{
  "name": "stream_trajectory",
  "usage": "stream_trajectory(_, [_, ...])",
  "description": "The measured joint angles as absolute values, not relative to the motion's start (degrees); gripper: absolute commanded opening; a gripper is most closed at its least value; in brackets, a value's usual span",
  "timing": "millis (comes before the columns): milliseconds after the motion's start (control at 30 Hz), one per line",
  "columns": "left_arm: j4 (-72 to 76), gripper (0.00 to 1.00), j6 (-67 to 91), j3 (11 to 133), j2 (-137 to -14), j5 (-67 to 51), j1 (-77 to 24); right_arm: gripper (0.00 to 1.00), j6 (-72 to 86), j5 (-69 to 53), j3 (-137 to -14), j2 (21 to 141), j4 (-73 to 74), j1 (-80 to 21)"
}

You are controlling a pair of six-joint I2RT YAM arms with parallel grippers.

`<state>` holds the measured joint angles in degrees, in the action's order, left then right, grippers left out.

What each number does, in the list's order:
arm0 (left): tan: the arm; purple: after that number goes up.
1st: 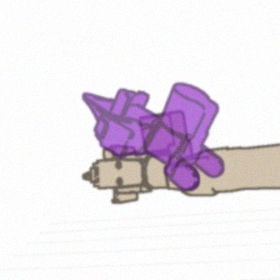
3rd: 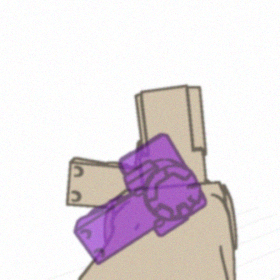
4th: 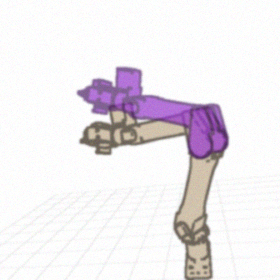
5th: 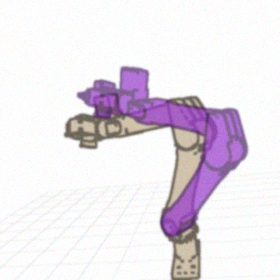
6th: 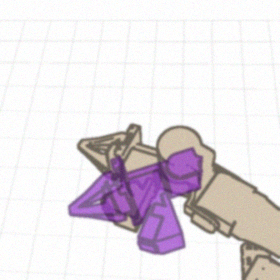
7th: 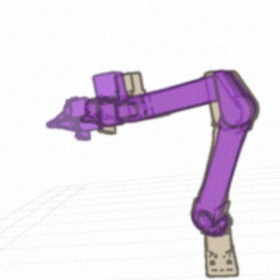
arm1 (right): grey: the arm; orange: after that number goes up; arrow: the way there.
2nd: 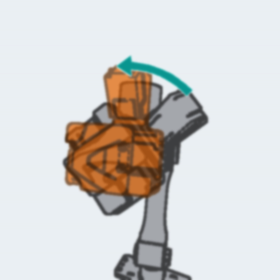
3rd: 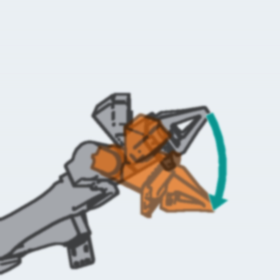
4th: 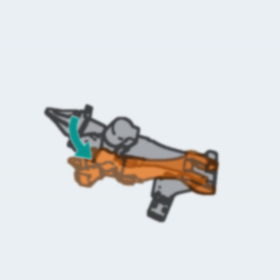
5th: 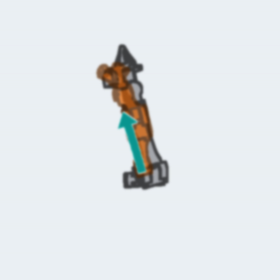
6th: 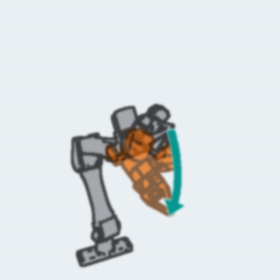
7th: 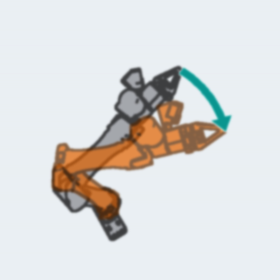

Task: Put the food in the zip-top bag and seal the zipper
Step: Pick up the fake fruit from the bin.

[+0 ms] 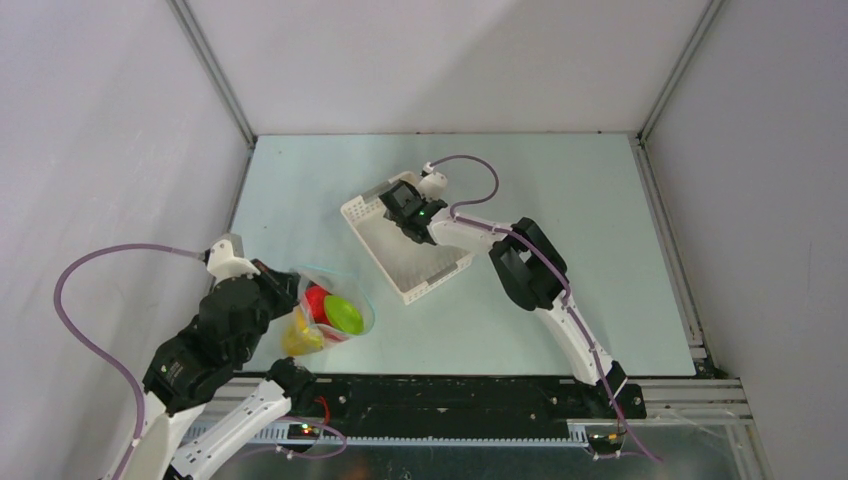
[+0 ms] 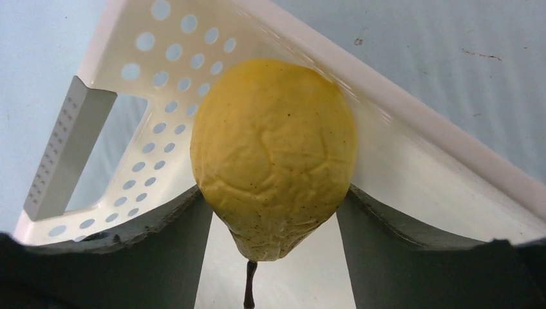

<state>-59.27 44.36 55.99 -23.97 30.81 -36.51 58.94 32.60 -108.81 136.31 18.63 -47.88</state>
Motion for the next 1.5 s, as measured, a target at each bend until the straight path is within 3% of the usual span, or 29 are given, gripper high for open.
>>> stream_trajectory(367, [-59.3,0.01,44.4,56.0,-24.0,30.6,-36.5,0.38,58.1,33.2,-103.3,134.7,12.0,-48.0])
stream_trajectory(400, [-59.3,0.01,44.4,56.0,-24.0,30.6,-36.5,0.31,57.5,33.2,-102.3,134.2,11.0,-48.1])
stream_trajectory(567, [-59.2,0.01,44.5,55.9,-24.0,30.0,-36.5,0.23,54.7,33.2,-97.9,131.8,7.9,-48.9])
stream_trajectory(1067, [-58.9,0.01,44.8,54.9,-24.0,29.8,-36.5,0.2,43.2,25.4,-78.0,113.7,-5.5,-52.1])
stream_trajectory(1500, [-58.3,0.02,45.2,54.2,-24.6,29.8,-36.5,0.2,26.8,13.1,-66.4,88.0,-2.3,-61.4])
